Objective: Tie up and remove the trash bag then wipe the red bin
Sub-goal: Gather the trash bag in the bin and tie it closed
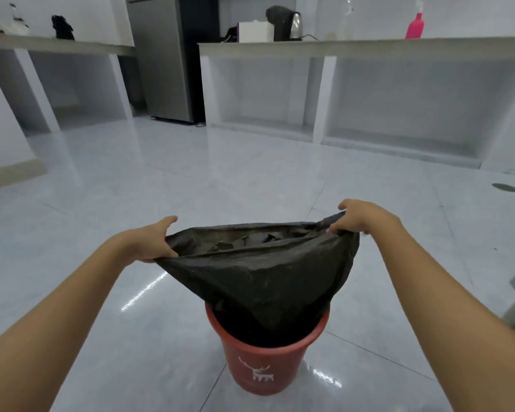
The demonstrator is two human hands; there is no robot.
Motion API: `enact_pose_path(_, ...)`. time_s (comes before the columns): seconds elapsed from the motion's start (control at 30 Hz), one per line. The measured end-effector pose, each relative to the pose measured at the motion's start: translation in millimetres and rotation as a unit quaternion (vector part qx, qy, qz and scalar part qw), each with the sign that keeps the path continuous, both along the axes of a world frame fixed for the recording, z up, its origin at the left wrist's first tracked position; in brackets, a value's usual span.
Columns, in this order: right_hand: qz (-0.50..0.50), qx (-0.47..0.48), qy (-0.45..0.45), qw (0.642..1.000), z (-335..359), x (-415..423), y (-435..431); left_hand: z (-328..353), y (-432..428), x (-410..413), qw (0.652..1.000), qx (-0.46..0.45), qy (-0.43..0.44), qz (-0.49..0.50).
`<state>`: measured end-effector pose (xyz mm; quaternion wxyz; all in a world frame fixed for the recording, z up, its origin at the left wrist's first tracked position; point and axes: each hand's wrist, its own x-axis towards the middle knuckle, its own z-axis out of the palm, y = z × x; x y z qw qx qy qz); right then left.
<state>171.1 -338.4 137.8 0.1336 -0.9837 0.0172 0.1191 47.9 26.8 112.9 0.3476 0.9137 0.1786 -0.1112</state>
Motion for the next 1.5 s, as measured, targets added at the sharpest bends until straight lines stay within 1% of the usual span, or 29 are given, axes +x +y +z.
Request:
enact_pose_path(0.03, 0.009, 0.025, -0.004, 1.0, -5, 0, -3, -1, 1, 1, 1.0, 0.003, 0.005, -0.003)
enact_pose_path(0.07, 0.013, 0.042, -0.026, 0.999, -8, 1, -5, -3, 2, 2, 1.0, -0.014, -0.001, 0.016)
enact_pose_path(0.13, 0.016, 0.07, -0.08, 0.994, -7, 6, -6, -8, 0, 3, 0.994, -0.056, -0.04, 0.085)
enact_pose_path(0.23, 0.032, 0.154, -0.143, 0.977, 11, 13, -6, -18, -1, 11, 0.984, 0.007, -0.117, 0.133)
enact_pose_path(0.33, 0.002, 0.283, -0.183, 0.942, 37, 16, -14, -11, 1, 14, 0.973, 0.034, -0.179, 0.143)
enact_pose_path(0.43, -0.016, 0.321, -0.225, 0.92, 55, 16, -33, 8, 14, 9, 0.965, 0.124, -0.189, 0.13)
enact_pose_path(0.53, -0.033, 0.359, -0.252, 0.898, 58, 14, -48, 22, 35, 1, 0.958, 0.15, -0.182, 0.161)
enact_pose_path(0.63, -0.033, 0.433, -0.225, 0.872, 50, 13, -56, 27, 50, -4, 0.955, 0.215, -0.12, 0.164)
enact_pose_path(0.7, 0.013, 0.505, -0.164, 0.848, 41, 12, -61, 27, 49, -4, 0.953, 0.249, -0.092, 0.142)
enact_pose_path(0.73, 0.052, 0.555, -0.118, 0.822, 35, 13, -64, 26, 47, -1, 0.952, 0.256, -0.104, 0.132)
enact_pose_path(0.77, 0.082, 0.606, -0.071, 0.788, 27, 14, -67, 26, 44, 3, 0.949, 0.259, -0.134, 0.119)
enact_pose_path(0.8, 0.099, 0.639, -0.029, 0.763, 17, 15, -70, 27, 37, 6, 0.947, 0.25, -0.175, 0.103)
enact_pose_path(0.83, 0.107, 0.643, -0.001, 0.758, 7, 15, -70, 29, 27, 10, 0.949, 0.218, -0.215, 0.078)
enact_pose_path(0.87, 0.114, 0.627, 0.02, 0.771, -2, 15, -68, 31, 14, 12, 0.955, 0.171, -0.241, 0.033)
enact_pose_path(0.93, 0.141, 0.577, 0.061, 0.803, -15, 11, -58, 34, -20, 17, 0.961, 0.102, -0.246, -0.08)
enact_pose_path(0.97, 0.144, 0.559, 0.074, 0.813, -18, 10, -50, 31, -37, 19, 0.957, 0.105, -0.241, -0.125)
enact_pose_path(1.0, 0.142, 0.552, 0.075, 0.819, -17, 8, -44, 25, -52, 22, 0.949, 0.139, -0.237, -0.156)
enact_pose_path(1.07, 0.135, 0.56, 0.062, 0.815, -12, 6, -33, 10, -72, 29, 0.926, 0.23, -0.232, -0.188)
enact_pose_path(1.13, 0.147, 0.561, 0.076, 0.811, -6, 4, -26, -2, -78, 36, 0.913, 0.288, -0.212, -0.196)
enact_pose_path(1.2, 0.171, 0.536, 0.106, 0.82, -1, 4, -22, -8, -75, 40, 0.915, 0.307, -0.174, -0.196)
enact_pose_path(1.23, 0.179, 0.525, 0.116, 0.824, 0, 4, -21, -9, -73, 41, 0.918, 0.302, -0.162, -0.2)
enact_pose_path(1.27, 0.183, 0.519, 0.122, 0.826, 1, 4, -20, -9, -72, 42, 0.917, 0.297, -0.167, -0.208)
enact_pose_path(1.3, 0.183, 0.52, 0.124, 0.825, 1, 5, -20, -10, -73, 41, 0.916, 0.286, -0.184, -0.211)
enact_pose_path(1.33, 0.18, 0.524, 0.128, 0.823, 1, 5, -20, -11, -75, 40, 0.924, 0.259, -0.196, -0.2)
enact_pose_path(1.43, 0.198, 0.522, 0.177, 0.81, 0, 5, -18, -14, -81, 39, 0.95, 0.179, -0.227, -0.117)
enact_pose_path(1.5, 0.228, 0.478, 0.213, 0.821, -1, 3, -14, -14, -86, 40, 0.95, 0.176, -0.25, -0.068)
